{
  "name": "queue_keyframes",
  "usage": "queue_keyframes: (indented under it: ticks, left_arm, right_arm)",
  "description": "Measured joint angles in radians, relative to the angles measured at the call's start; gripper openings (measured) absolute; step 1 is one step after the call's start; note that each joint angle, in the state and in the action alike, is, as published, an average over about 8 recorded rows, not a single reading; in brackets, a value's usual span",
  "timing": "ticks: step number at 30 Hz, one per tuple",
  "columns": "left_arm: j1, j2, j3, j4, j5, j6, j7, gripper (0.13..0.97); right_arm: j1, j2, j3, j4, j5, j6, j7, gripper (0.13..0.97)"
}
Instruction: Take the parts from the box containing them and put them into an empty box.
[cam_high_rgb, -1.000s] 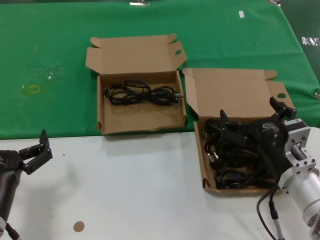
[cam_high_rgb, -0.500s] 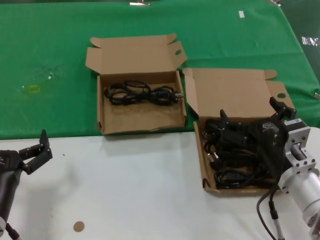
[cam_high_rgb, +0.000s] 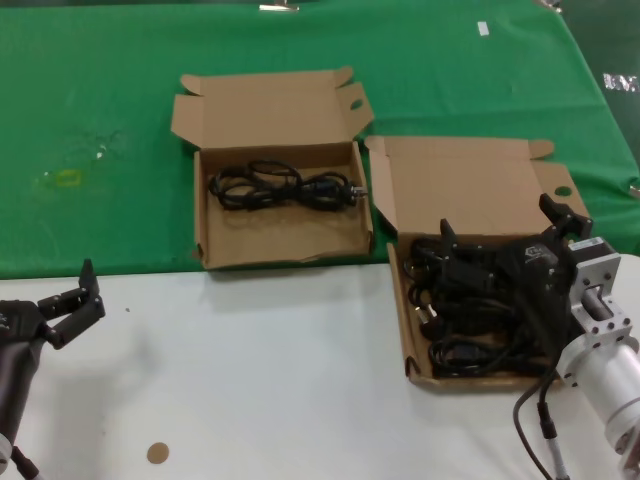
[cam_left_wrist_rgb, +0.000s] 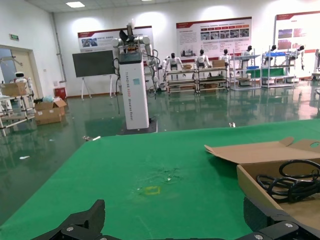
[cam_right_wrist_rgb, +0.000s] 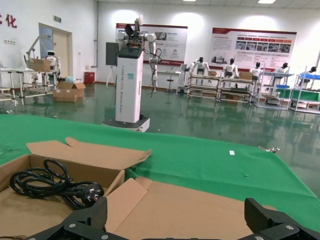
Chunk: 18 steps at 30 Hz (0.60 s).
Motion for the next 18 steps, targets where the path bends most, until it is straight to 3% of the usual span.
queue_keyframes:
  ticks: [18]
  left_arm:
    - [0.0, 0.0, 0.0, 0.0, 0.0, 0.0, 0.0, 0.966]
  right_arm:
    - [0.0, 0.0, 0.0, 0.0, 0.0, 0.0, 0.0, 0.966]
